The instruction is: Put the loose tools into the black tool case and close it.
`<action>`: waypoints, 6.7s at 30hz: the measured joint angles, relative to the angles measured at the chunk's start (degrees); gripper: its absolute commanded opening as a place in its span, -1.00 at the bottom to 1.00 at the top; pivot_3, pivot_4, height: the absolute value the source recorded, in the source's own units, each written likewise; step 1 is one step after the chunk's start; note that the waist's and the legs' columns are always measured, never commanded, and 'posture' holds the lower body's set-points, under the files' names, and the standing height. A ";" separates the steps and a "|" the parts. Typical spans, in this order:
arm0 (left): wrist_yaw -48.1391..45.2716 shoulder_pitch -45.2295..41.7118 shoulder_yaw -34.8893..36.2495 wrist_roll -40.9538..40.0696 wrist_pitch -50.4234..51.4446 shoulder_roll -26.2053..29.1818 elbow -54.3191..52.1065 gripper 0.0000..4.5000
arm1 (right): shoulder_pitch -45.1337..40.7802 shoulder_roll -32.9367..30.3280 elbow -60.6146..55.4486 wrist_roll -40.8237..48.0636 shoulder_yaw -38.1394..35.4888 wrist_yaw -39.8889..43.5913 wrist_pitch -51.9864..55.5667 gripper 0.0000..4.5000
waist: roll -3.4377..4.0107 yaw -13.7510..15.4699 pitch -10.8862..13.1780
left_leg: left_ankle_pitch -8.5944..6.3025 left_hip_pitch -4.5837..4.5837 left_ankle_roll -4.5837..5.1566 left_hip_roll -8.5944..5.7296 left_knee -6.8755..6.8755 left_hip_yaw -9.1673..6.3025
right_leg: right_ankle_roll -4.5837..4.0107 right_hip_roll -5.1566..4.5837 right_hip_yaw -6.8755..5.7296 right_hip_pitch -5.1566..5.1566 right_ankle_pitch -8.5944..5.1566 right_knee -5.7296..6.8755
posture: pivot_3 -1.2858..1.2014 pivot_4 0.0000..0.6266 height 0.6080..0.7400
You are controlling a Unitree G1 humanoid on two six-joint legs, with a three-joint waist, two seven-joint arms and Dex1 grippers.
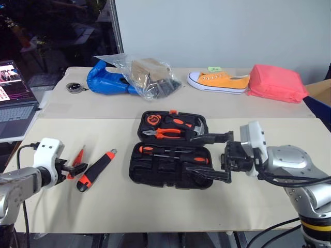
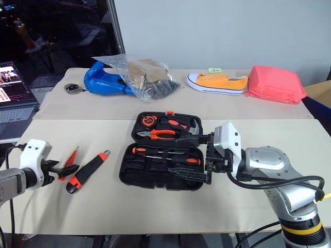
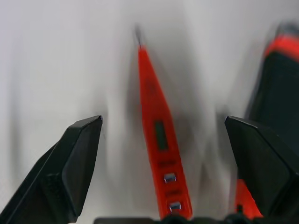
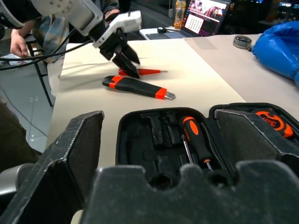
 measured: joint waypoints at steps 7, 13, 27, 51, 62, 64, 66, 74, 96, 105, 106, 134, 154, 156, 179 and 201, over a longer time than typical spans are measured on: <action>1.53 3.70 1.24 1.47 -3.58 -4.58 -3.75 -0.71 | 2.88 -0.97 -1.20 0.35 -1.60 1.66 -2.59 1.00 | 0.07 -0.09 -0.03 | 0.00 0.20 -0.01 0.02 0.00 0.07 | 0.00 -0.13 0.14 0.14 0.00 0.04 | 0.03 -0.52 1.00; -13.82 -0.27 5.94 -8.45 -9.48 -2.06 -7.98 -0.71 | 5.39 -0.92 -2.00 1.04 -3.24 2.00 -4.86 1.00 | -0.18 0.77 0.09 | 0.10 0.01 -0.15 0.11 0.04 0.06 | -0.07 -0.03 -0.23 0.06 0.02 0.01 | 0.03 -0.52 1.00; -49.76 -45.72 -47.40 18.47 -36.18 -6.31 19.22 -0.71 | 27.71 -4.03 -4.98 0.97 -23.17 4.98 -7.82 1.00 | 0.28 1.74 -0.04 | 0.03 -0.63 0.00 -0.22 0.25 0.24 | 0.19 0.27 -0.33 0.03 -0.05 -0.48 | 0.03 -0.52 1.00; -54.38 -45.99 -51.78 29.04 -34.31 -9.61 19.23 -0.71 | 33.07 -3.92 -9.16 1.05 -28.08 2.24 -8.56 1.00 | 0.48 1.49 -0.16 | -0.02 -0.55 0.08 -0.19 0.54 -0.10 | 0.68 0.28 -0.26 0.27 -0.20 -0.38 | 0.03 -0.52 1.00; -54.69 -43.52 -46.30 24.95 -27.04 -8.94 14.21 0.21 | 31.42 -4.31 -8.47 1.04 -26.30 2.34 -8.56 1.00 | 0.50 1.51 -0.17 | -0.02 -0.56 0.08 -0.18 0.56 -0.14 | 0.68 0.27 -0.26 0.27 -0.20 -0.35 | 0.03 -0.52 1.00; -54.18 -42.88 -42.37 22.03 -25.07 -8.85 12.19 0.10 | 31.20 -4.30 -8.42 1.06 -26.13 2.31 -8.56 1.00 | 0.51 1.60 -0.17 | -0.01 -0.59 0.08 -0.16 0.59 -0.20 | 0.68 0.26 -0.30 0.26 -0.20 -0.36 | 0.03 -0.52 1.00; -52.09 -39.96 -36.23 18.09 -22.73 -8.64 8.70 -0.13 | 30.57 -4.23 -8.08 1.09 -25.61 2.09 -8.56 1.00 | 0.56 1.46 -0.20 | -0.02 -0.55 0.09 -0.13 0.58 -0.22 | 0.65 0.26 -0.26 0.28 -0.18 -0.34 | 0.03 -0.52 1.00; -37.77 -24.24 -30.25 15.96 -27.17 -18.90 6.16 -1.00 | 27.21 -3.84 -7.35 1.18 -22.21 0.73 -8.55 1.00 | 0.60 2.19 -0.23 | -0.01 -0.47 0.09 -0.10 0.82 -0.23 | 0.49 0.19 -0.27 0.39 0.01 -0.21 | 0.03 -0.52 1.00; -27.15 -16.53 -34.18 22.09 -37.44 -19.33 6.08 -1.00 | 28.86 -4.85 -7.89 3.28 -22.19 -1.11 -8.27 1.00 | 0.86 1.61 -0.62 | -0.02 0.06 0.11 -0.07 0.80 0.02 | 0.86 0.22 0.11 0.76 -0.12 -0.22 | 0.03 -0.52 1.00; -26.48 -16.90 -31.30 15.75 -26.87 -20.63 4.90 -1.00 | 28.52 -5.47 -7.89 3.28 -21.85 -1.07 -8.27 1.00 | 0.84 1.50 -0.62 | -0.02 0.51 0.11 0.01 0.80 0.02 | 0.89 0.19 0.11 1.28 -0.15 -0.32 | 0.03 -0.52 1.00; -26.21 -16.43 -30.32 15.16 -26.97 -21.49 4.86 -1.00 | 28.48 -5.47 -7.88 3.28 -21.84 -1.09 -8.27 1.00 | 0.84 1.51 -0.61 | -0.02 0.47 0.11 0.01 0.80 0.03 | 0.89 0.17 0.11 1.26 -0.15 -0.34 | 0.03 -0.52 1.00; -13.12 4.97 -6.90 5.25 -6.29 -1.36 -11.73 -0.21 | 20.32 -5.34 -3.04 4.22 -14.91 3.85 -8.88 1.00 | 0.32 1.54 -0.28 | -0.03 -0.17 0.11 0.01 0.15 0.10 | 0.31 0.01 0.09 0.28 0.02 -0.47 | 0.03 -0.52 1.00; -41.96 -25.89 -34.00 8.06 -24.32 2.06 -5.05 -0.21 | 32.01 -6.68 -5.87 5.40 -25.55 6.43 -8.72 1.00 | 0.36 1.74 -0.24 | -0.03 -0.33 0.12 -0.20 0.28 0.22 | 0.40 0.16 0.05 0.28 -0.03 -0.50 | 0.03 -0.52 1.00; -43.21 -29.51 -38.91 10.51 -24.44 0.00 -3.26 -0.21 | 33.67 -7.06 -6.37 5.59 -27.53 7.02 -8.65 1.00 | 0.35 1.52 -0.23 | -0.03 -0.37 0.13 -0.20 0.31 0.18 | 0.44 0.21 0.06 0.26 -0.05 -0.50 | 0.03 -0.52 1.00; -43.09 -34.91 -50.42 20.37 -17.30 -4.98 -3.78 0.15 | 35.56 -8.11 -8.55 6.65 -31.10 8.29 -8.50 1.00 | 0.43 1.62 -0.28 | -0.04 -0.35 0.16 -0.17 0.52 0.11 | 0.85 0.24 0.08 0.37 -0.19 -0.43 | 0.03 -0.52 1.00; -38.32 -23.72 -31.86 5.48 -20.63 -14.72 -2.45 -0.84 | 31.00 -8.55 -6.48 5.54 -26.29 7.74 -8.51 1.00 | 0.49 1.68 -0.29 | -0.07 -0.37 0.21 -0.16 0.65 0.09 | 0.52 0.22 0.08 0.39 0.05 -0.41 | 0.03 -0.52 1.00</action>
